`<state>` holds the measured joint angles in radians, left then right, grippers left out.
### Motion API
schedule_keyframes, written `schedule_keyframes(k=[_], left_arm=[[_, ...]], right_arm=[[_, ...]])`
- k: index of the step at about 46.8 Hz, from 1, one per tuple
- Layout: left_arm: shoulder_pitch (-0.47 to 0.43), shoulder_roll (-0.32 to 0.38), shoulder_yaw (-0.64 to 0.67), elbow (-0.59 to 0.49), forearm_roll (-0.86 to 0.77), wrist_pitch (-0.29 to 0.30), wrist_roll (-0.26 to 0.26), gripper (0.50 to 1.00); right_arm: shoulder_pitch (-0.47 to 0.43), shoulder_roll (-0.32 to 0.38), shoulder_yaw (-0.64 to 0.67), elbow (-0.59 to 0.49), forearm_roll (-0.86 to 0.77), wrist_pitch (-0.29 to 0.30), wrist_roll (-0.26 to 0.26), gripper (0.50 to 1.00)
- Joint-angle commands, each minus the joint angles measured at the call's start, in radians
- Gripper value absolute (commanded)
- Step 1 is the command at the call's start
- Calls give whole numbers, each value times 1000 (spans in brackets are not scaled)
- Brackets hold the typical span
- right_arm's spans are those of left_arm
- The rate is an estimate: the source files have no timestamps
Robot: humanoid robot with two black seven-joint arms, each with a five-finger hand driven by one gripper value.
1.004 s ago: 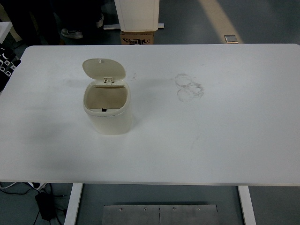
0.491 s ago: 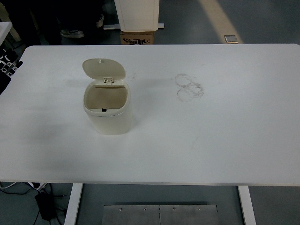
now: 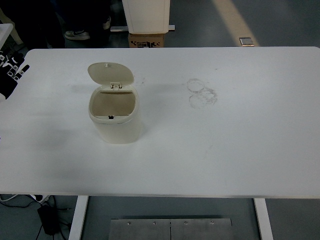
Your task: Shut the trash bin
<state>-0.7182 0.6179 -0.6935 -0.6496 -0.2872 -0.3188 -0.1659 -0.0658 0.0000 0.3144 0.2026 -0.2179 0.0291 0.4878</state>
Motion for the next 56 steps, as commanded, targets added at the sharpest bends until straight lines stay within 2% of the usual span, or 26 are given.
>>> schedule_keyframes(k=[1, 5, 12, 17, 22, 26, 35, 40, 49, 56], left_arm=[[-35, 3, 2, -4, 0, 23, 3, 1000], [-61, 9, 2, -7, 0, 35, 12, 1000], [-118, 17, 2, -13, 0, 43, 91, 1000], [-145, 26, 3, -24, 0, 58, 105, 1000], [-152, 52, 6, -94, 2, 76, 106, 1000], [-152, 71, 8, -177, 2, 115, 111, 1000], [-188, 126, 12, -312, 2, 184, 175, 1000], [-245, 152, 58, -349, 2, 190, 204, 1000], [-381, 180, 199, -384, 3, 190, 221, 1000], [-454, 186, 290, -418, 3, 188, 232, 1000]], right_arm=[[0, 0, 0, 0, 0, 0, -1, 991], [0, 0, 0, 1, 0, 0, -1, 991], [0, 0, 0, 0, -2, 0, -3, 991], [0, 0, 0, 0, -2, 0, -3, 991], [0, 0, 0, 0, -2, 0, -3, 991], [0, 0, 0, 1, -2, 0, -3, 991], [0, 0, 0, 1, 0, 0, -3, 991], [0, 0, 0, 1, 0, 0, -3, 991], [0, 0, 0, 1, -2, 0, -3, 991], [0, 0, 0, 1, -2, 0, -3, 991]])
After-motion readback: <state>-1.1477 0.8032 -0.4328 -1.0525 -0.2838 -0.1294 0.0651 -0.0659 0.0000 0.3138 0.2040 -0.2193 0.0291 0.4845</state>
